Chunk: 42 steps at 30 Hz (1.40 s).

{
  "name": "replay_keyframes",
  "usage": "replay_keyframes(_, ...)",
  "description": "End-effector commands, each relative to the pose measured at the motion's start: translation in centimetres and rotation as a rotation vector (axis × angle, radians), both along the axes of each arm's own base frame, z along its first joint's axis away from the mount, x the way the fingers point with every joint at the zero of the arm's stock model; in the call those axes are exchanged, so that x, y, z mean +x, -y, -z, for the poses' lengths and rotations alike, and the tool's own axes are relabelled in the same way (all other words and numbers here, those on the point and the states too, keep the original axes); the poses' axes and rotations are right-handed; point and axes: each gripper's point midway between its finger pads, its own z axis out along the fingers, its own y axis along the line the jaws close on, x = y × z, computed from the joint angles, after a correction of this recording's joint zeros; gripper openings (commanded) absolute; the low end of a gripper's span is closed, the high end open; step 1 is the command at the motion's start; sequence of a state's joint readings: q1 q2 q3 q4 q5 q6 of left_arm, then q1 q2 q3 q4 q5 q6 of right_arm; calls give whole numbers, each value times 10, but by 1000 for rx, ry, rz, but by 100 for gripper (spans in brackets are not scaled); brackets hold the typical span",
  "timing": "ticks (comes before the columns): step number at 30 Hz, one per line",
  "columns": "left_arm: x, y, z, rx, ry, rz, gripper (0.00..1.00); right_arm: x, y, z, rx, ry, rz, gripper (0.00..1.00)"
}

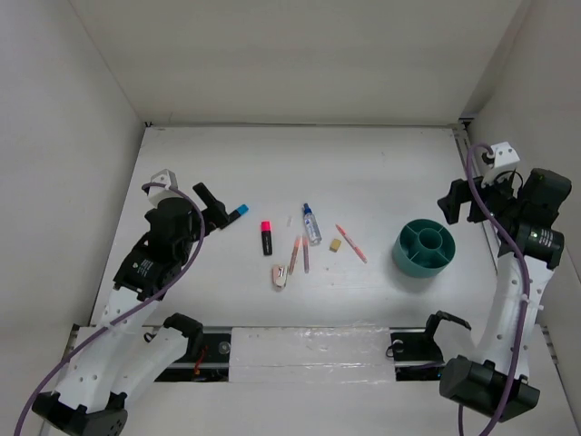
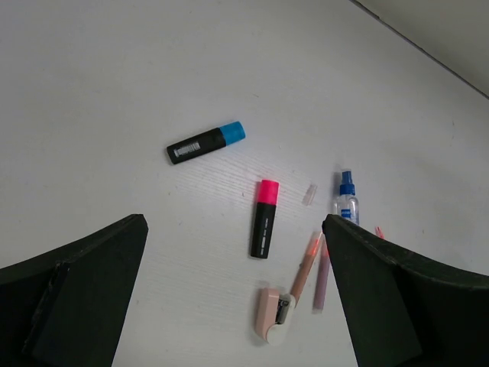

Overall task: Sort the stationery into containers
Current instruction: Grab a piece of stationery with the right arm

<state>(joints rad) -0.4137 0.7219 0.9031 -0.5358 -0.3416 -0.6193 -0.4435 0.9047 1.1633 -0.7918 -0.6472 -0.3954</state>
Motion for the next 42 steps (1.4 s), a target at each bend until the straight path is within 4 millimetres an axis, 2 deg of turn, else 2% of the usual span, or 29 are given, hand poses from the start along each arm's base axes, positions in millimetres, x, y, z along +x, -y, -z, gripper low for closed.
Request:
replay_keyframes(1,3,3,-5,-6,18,7,100,5,-2,-11,-2,39,-19,100)
replay_keyframes(7,4,5,-7,-14,25,15,100,2,-31,-26,-46,83,-137,100)
replay_keyframes(8,4,5,-7,-14,25,15,100,4,-35,-19,-42,55,-147,100)
replay_keyframes(9,3,6,-7,-9,23,27,100,4,-37,-23,-60,60,-145,100)
replay_keyframes(10,3,6,-7,-9,23,27,100,7,-50,-23,-63,56,-192,100)
replay_keyframes(11,3,6,-7,-9,23,27,100,9,-56,-15,-61,23,-216,100)
replay_keyframes(14,5,7,-5,-6,15,27,100,18,-81,-7,-87,-18,-274,100)
replay_keyframes(16,6,7,-2,-2,5,27,100,32,-85,17,-135,-104,-252,99)
replay_keyframes(17,6,7,-2,-2,5,27,100,31,-106,26,-156,-134,-302,99)
replay_keyframes(18,6,7,-2,-2,5,27,100,38,-114,40,-175,-176,-309,99)
replay_keyframes(21,7,8,0,2,-4,27,100,43,-130,55,-173,-223,-340,96)
replay_keyframes(23,7,8,0,2,-4,27,100,48,-133,69,-170,-268,-350,95)
replay_keyframes(27,7,8,0,2,-4,27,100,45,-157,105,-252,-359,-425,88)
replay_keyframes(31,7,8,0,2,-4,27,100,44,-160,143,-285,-450,-423,83)
replay_keyframes(33,7,8,0,2,-4,27,100,47,-161,152,-277,-455,-416,81)
replay_keyframes(36,6,7,-2,-1,5,27,100,40,-171,171,-273,-489,-433,81)
replay_keyframes(37,6,7,-2,-2,5,27,100,39,-169,179,-284,-517,-428,77)
replay_keyframes(42,6,7,-2,-2,5,27,100,36,-181,196,-331,-570,-459,76)
